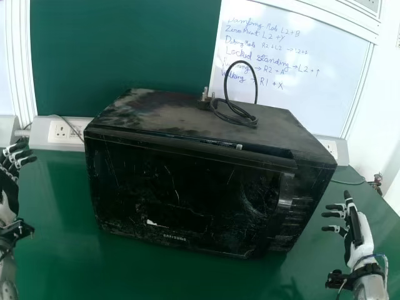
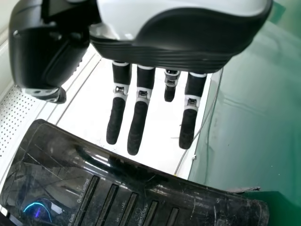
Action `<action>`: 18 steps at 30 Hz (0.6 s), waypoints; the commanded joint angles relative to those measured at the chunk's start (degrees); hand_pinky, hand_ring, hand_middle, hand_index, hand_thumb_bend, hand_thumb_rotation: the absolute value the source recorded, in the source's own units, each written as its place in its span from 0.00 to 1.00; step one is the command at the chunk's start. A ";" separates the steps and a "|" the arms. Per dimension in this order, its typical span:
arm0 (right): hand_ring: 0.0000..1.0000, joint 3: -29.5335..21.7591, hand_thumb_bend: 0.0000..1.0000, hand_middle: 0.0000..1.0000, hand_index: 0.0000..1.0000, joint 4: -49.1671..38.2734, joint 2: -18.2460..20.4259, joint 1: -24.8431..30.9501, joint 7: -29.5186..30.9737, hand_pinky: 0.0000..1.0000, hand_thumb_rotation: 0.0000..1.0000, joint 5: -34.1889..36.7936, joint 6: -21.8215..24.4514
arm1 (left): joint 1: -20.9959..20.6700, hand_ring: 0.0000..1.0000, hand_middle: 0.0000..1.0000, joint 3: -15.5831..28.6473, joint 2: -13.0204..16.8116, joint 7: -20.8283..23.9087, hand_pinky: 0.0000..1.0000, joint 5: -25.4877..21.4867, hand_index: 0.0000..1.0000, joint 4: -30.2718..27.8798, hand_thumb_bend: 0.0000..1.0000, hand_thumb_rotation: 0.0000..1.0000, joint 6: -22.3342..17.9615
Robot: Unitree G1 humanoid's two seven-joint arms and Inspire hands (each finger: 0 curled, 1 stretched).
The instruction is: Put biscuit inside oven
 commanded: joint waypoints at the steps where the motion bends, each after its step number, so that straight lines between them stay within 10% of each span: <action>1: 0.43 0.14 0.70 0.45 0.49 -0.51 0.94 -0.82 -0.96 0.43 0.64 -0.09 0.26 | -1.19 0.51 0.52 -0.54 -1.14 3.31 0.50 2.58 0.55 1.10 0.93 0.87 -0.70; 18: 0.47 0.18 0.68 0.50 0.53 1.40 2.46 -1.04 -2.68 0.48 0.64 -0.92 -2.35 | -2.26 0.61 0.61 -0.38 -2.00 10.30 0.57 6.34 0.60 2.32 0.87 0.83 -0.16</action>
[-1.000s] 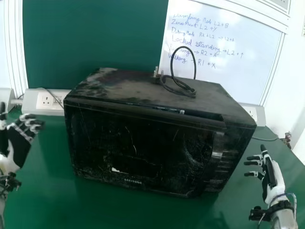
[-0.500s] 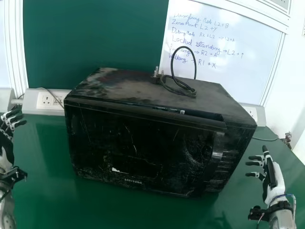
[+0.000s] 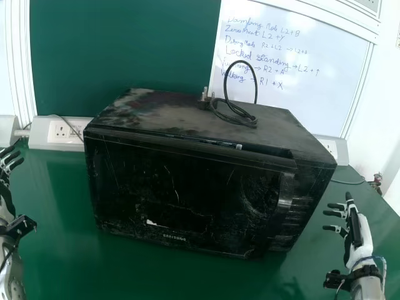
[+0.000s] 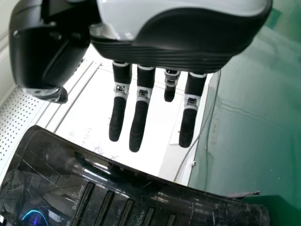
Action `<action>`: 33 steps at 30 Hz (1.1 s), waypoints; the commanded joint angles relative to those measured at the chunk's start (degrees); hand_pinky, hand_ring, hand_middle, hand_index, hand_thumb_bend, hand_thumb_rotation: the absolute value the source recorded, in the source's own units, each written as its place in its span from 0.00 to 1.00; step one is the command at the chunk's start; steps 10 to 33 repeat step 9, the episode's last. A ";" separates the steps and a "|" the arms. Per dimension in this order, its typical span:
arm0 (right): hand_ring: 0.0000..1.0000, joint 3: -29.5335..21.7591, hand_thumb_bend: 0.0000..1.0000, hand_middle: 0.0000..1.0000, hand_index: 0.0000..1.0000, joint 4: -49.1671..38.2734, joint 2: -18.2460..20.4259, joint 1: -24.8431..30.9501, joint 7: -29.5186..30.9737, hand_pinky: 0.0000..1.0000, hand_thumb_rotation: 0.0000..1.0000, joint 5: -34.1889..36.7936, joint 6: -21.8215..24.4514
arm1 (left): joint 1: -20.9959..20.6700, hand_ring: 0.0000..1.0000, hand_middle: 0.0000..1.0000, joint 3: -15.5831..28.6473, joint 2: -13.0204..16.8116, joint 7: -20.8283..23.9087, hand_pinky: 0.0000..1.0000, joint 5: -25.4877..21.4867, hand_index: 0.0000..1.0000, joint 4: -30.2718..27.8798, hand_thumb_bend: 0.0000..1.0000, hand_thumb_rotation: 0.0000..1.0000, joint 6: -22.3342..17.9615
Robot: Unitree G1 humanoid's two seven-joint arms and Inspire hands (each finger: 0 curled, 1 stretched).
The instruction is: Put biscuit inside oven
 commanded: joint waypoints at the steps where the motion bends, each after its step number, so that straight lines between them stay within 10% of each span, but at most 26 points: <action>1: 0.47 -0.09 0.68 0.50 0.54 0.89 0.77 -0.93 -0.63 0.48 0.64 -0.05 -0.87 | -0.47 0.60 0.61 -0.25 0.62 -0.38 0.56 0.32 0.60 0.73 0.87 0.83 0.13; 33: 0.47 -0.37 0.69 0.50 0.51 1.02 1.30 -1.32 -1.16 0.47 0.64 0.64 -0.42 | -0.42 0.60 0.61 -0.24 1.05 -0.91 0.56 0.03 0.60 1.04 0.87 0.83 0.50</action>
